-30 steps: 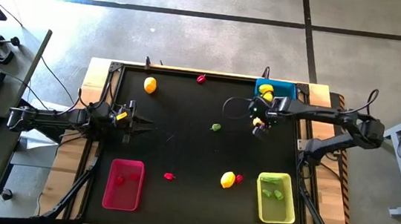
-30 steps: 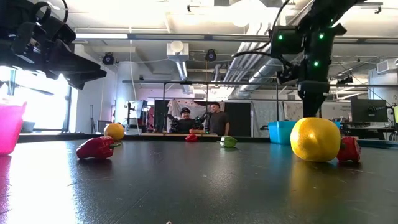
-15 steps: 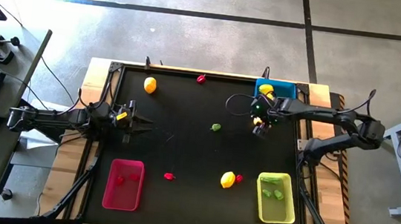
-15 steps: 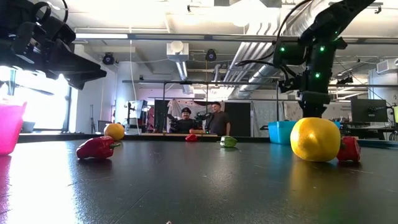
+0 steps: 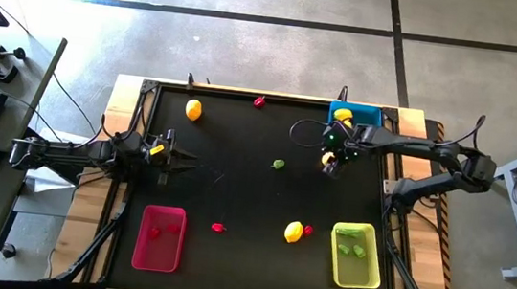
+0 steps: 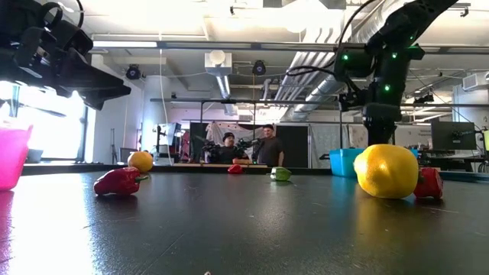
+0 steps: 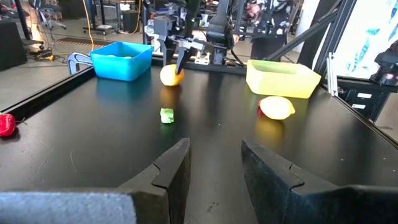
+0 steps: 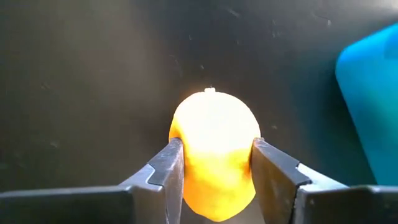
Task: Sort produce into baskets
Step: Put the yellow lemon into the blue bin
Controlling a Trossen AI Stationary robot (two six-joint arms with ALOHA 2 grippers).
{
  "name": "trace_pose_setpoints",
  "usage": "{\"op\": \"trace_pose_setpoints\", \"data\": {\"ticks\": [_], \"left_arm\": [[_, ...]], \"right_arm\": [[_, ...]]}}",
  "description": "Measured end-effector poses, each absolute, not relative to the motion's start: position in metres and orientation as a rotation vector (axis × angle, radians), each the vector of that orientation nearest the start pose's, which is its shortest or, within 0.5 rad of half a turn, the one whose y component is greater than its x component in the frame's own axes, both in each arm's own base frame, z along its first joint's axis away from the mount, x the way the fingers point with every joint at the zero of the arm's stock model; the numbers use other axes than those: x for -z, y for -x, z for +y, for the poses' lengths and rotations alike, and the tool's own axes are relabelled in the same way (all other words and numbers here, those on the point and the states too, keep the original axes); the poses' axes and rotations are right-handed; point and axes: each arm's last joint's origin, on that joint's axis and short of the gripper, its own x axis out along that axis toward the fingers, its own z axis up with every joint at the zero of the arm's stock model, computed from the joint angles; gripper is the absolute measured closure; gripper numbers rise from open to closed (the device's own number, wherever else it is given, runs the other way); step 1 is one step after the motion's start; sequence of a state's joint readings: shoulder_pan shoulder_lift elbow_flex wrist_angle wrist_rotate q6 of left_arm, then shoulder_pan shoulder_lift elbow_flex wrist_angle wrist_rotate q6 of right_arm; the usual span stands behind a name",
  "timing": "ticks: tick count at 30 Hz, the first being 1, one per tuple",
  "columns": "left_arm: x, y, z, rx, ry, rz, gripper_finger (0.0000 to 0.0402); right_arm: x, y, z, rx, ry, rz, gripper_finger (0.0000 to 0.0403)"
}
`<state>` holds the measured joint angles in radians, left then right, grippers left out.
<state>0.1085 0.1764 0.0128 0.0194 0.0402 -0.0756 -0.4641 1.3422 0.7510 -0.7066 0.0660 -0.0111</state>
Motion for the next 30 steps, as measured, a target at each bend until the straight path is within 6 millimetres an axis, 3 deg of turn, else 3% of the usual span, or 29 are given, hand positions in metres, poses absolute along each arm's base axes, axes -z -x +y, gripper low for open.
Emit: {"op": "trace_pose_setpoints", "data": {"ticks": [20, 25, 30], "left_arm": [[-0.155, -0.107, 0.010, -0.074, 0.086, 0.141, 0.0275], [-0.155, -0.107, 0.010, -0.074, 0.086, 0.141, 0.0275], [-0.155, -0.107, 0.010, -0.074, 0.086, 0.141, 0.0275]], "right_arm": [[-0.189, -0.220, -0.081, 0.417, -0.355, 1.154, 0.0265], [-0.213, -0.233, -0.083, 0.421, -0.365, 1.072, 0.0265], [-0.254, -0.246, -0.090, 0.454, -0.321, 0.971, 0.0265]]}}
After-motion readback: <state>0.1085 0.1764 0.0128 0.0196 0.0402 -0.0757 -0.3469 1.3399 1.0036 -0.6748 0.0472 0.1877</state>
